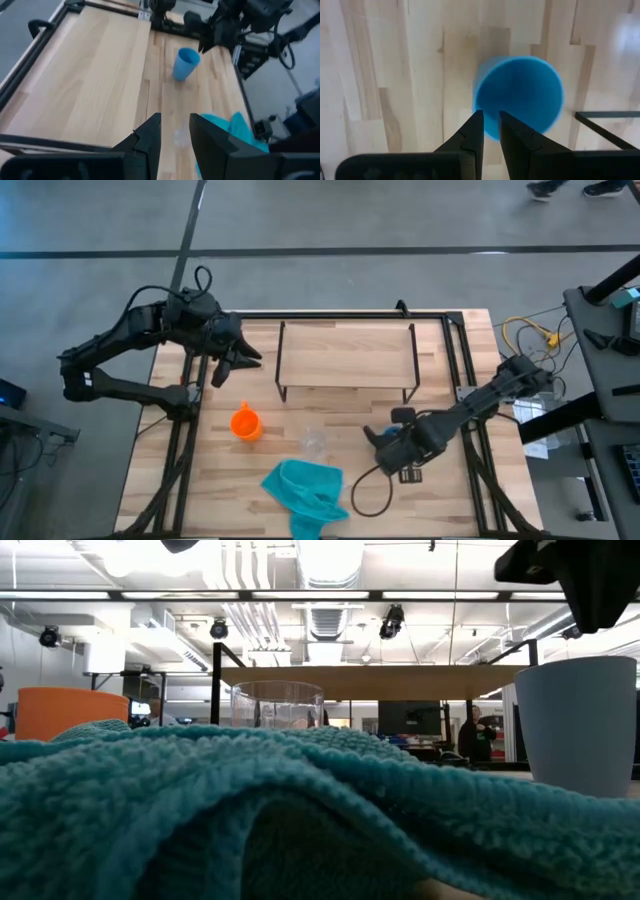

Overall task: Stack small to large cups/mugs on shelf
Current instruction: Put the blue cup on the shelf

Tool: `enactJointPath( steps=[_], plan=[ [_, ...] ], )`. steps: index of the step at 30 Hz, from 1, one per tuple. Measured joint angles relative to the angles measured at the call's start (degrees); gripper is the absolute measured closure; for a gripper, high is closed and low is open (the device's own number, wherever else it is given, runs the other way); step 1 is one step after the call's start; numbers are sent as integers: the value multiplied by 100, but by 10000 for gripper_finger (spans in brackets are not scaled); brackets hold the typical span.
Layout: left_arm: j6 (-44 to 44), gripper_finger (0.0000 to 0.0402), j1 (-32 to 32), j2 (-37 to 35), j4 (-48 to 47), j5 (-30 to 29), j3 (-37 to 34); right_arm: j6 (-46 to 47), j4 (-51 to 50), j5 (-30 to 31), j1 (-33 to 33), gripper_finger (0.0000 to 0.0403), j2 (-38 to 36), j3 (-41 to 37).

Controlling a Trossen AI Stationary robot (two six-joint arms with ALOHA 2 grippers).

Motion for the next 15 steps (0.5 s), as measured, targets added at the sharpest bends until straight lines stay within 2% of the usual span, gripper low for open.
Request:
enactJointPath(
  steps=[7, 15],
  plan=[
    [47, 314, 2, -6, 12, -2, 37, -289, -17, -151, 0, 351, 420, 402],
    [56, 314, 2, -6, 126, -4, 50, -322, -123, -152, 0, 351, 446, 304]
  ],
)
